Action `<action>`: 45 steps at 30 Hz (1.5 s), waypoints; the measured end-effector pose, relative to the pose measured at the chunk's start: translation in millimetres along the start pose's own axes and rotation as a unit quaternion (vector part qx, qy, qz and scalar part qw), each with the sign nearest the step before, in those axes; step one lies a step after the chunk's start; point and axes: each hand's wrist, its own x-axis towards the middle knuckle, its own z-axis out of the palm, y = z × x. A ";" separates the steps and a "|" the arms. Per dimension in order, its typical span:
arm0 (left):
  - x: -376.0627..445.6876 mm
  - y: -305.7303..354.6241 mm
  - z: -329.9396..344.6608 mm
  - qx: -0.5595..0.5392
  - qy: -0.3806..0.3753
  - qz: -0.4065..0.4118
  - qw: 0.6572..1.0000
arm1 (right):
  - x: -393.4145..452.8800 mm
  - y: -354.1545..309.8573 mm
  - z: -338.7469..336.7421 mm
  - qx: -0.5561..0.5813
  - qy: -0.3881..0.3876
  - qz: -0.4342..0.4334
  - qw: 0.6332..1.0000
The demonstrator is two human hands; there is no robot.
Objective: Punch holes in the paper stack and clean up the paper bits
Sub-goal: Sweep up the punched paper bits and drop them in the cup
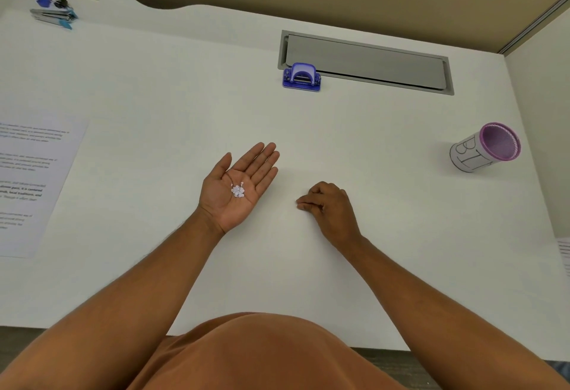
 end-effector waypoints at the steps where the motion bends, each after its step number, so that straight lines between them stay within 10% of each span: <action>1: -0.4 -1.0 -0.6 0.000 -0.001 0.000 1.000 | -1.0 -1.1 1.0 -0.007 0.007 0.000 1.000; 11: 2.4 -16.4 -2.8 0.003 -0.009 -0.027 1.000 | -8.7 -20.2 15.1 -0.143 0.016 0.023 0.989; 23: -0.1 -40.3 8.8 -0.003 -0.036 -0.110 0.993 | -11.5 -134.9 2.5 0.085 0.007 0.045 0.995; 35: 13.9 -8.8 8.5 -0.002 -0.051 -0.122 0.991 | -22.0 -90.7 -10.4 0.100 0.259 0.224 0.934; 45: 13.6 2.1 3.6 -0.005 -0.034 -0.083 0.996 | -28.1 -27.7 -8.1 -0.090 0.066 0.170 0.979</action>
